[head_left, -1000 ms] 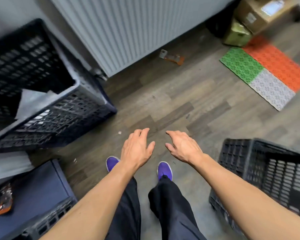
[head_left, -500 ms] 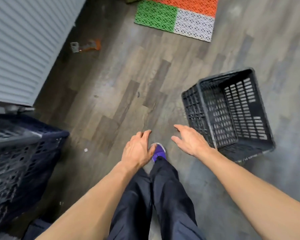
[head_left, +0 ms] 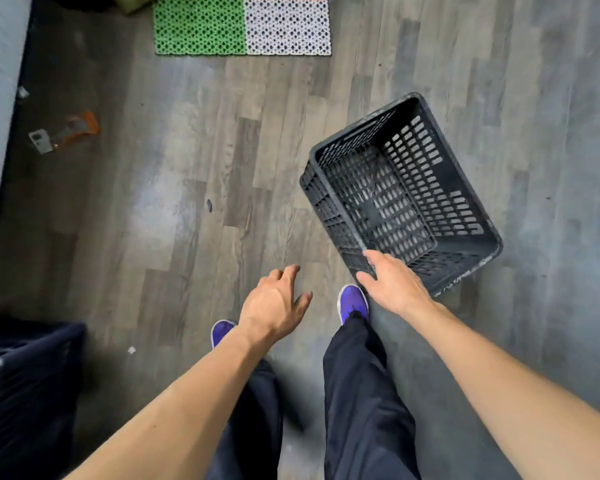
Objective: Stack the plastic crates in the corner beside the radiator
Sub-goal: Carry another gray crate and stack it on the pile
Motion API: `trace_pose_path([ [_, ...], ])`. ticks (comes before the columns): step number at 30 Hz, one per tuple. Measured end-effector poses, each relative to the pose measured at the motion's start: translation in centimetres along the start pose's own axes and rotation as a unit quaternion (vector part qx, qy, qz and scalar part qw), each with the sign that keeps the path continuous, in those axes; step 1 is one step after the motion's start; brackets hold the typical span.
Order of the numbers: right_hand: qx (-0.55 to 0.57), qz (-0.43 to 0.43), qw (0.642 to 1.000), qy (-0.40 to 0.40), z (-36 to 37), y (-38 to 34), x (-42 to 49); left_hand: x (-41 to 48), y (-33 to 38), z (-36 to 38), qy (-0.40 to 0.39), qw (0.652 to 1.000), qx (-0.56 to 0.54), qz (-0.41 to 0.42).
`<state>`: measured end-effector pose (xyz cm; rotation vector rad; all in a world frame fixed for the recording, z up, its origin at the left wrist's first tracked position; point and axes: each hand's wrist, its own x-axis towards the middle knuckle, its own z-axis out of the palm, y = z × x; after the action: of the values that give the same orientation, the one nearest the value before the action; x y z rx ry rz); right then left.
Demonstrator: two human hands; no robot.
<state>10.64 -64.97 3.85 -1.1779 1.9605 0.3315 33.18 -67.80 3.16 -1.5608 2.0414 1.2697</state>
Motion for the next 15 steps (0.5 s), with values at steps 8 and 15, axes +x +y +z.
trace_pose_path([
  [8,-0.023,-0.024,0.999,-0.021,-3.7,10.1,7.4,10.2,10.4,5.5,-0.011,0.998,-0.051,-0.046],
  [15,-0.022,-0.019,1.0,-0.008,-6.7,16.5,14.7,17.6,14.1,9.9,-0.009,0.991,-0.057,-0.122],
])
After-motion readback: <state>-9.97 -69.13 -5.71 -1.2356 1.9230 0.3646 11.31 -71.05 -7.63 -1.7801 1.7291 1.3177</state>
